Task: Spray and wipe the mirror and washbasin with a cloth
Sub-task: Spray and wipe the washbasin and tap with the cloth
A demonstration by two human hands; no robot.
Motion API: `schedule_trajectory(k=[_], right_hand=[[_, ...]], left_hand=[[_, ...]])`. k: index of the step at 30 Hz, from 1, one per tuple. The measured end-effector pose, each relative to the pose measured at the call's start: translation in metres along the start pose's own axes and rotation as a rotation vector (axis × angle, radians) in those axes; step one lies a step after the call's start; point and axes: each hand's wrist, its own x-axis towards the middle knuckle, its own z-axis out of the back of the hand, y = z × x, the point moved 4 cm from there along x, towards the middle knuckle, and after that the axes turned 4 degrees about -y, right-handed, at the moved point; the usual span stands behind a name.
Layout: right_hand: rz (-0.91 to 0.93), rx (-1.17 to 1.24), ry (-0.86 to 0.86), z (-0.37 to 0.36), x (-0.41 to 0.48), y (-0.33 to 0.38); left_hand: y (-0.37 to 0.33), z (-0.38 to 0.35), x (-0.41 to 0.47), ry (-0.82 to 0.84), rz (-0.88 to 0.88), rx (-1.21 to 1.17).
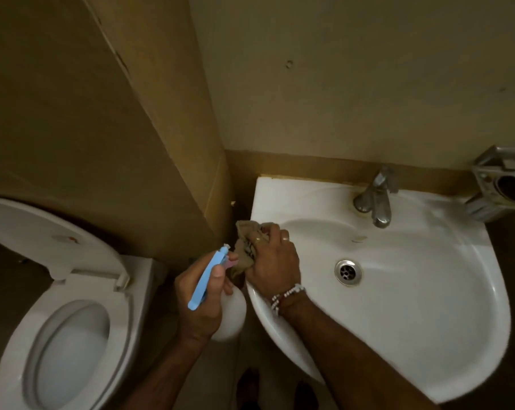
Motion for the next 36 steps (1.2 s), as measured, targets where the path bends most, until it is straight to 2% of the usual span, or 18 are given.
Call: schedule_trajectory(k=[6,12,18,24,27,32,36], right_hand=[[-0.08,-0.213,0.01,0.005,0.088,-0.003],[-0.12,-0.206,0.004,0.012,0.109,-0.021],[-0.424,-0.336,-0.261,0.051,0.076,-0.106],[-0.709,-0.336,-0.188,0.051,0.081,-0.1],[-0.609,-0.329,-0.184,0.044,0.084,-0.09],[-0.405,-0.212,-0.077,0.031,0.083,-0.053],[-0.368,-0.154,-0.06,0.021,0.074,-0.033]], left_hand=[[0.001,-0.004,0.025,0.024,0.009,-0.053],[-0.004,-0.002,0.032,0.055,-0.041,-0.01],[0.003,0.0,0.035,0.087,-0.038,-0.033],[0.006,-0.01,0.031,0.111,0.001,-0.048],[0.007,-0.016,0.033,0.12,0.026,-0.047],[0.016,-0.015,0.032,0.099,0.029,-0.043],[0.019,-0.012,0.034,0.085,0.034,-0.028]])
